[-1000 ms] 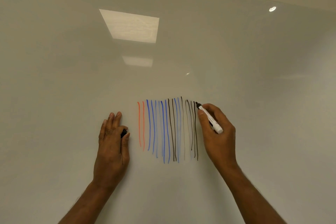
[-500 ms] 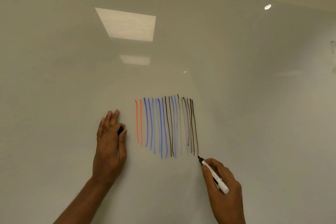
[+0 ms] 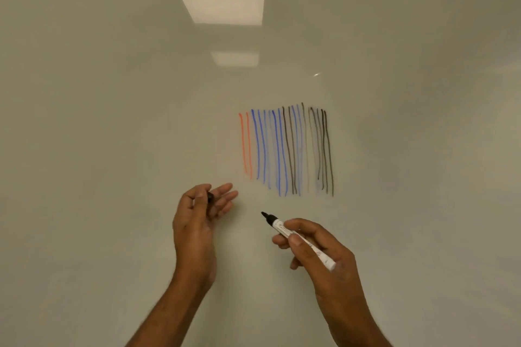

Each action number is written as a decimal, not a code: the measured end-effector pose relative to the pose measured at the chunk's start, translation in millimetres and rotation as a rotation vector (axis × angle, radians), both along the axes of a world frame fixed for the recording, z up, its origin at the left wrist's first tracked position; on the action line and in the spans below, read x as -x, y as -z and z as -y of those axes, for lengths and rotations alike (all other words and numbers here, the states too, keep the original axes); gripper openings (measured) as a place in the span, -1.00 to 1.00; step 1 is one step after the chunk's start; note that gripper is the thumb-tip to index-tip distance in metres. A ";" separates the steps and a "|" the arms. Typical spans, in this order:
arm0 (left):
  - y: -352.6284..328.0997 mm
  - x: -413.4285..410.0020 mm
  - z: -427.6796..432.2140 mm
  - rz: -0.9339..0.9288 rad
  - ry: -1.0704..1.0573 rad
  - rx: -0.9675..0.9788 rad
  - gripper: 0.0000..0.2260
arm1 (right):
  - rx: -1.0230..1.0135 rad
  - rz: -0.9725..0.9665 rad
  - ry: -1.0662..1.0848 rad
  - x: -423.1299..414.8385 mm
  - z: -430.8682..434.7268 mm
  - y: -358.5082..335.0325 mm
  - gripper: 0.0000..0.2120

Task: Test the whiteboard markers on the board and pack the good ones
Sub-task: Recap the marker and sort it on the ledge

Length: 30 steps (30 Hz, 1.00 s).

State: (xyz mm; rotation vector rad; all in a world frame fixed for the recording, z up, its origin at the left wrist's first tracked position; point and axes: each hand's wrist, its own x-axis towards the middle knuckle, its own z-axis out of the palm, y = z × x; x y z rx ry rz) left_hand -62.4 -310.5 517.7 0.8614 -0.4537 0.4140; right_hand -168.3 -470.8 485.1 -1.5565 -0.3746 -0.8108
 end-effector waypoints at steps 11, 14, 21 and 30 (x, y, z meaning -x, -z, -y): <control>29.6 33.2 -20.4 -0.175 0.332 0.040 -0.76 | 0.042 -0.073 -0.114 -11.1 -59.3 10.2 -0.76; 34.9 37.7 -25.8 -0.181 0.338 0.007 -0.72 | 0.016 -0.079 -0.121 -15.5 -67.1 15.2 -0.73; 54.7 36.7 -40.4 -0.232 0.323 0.044 -0.77 | -0.002 -0.056 -0.151 -16.9 -83.5 21.9 -0.71; 109.4 22.8 -79.2 -0.376 0.265 0.028 -0.75 | -0.029 -0.250 -0.197 -39.0 -118.5 74.1 -0.75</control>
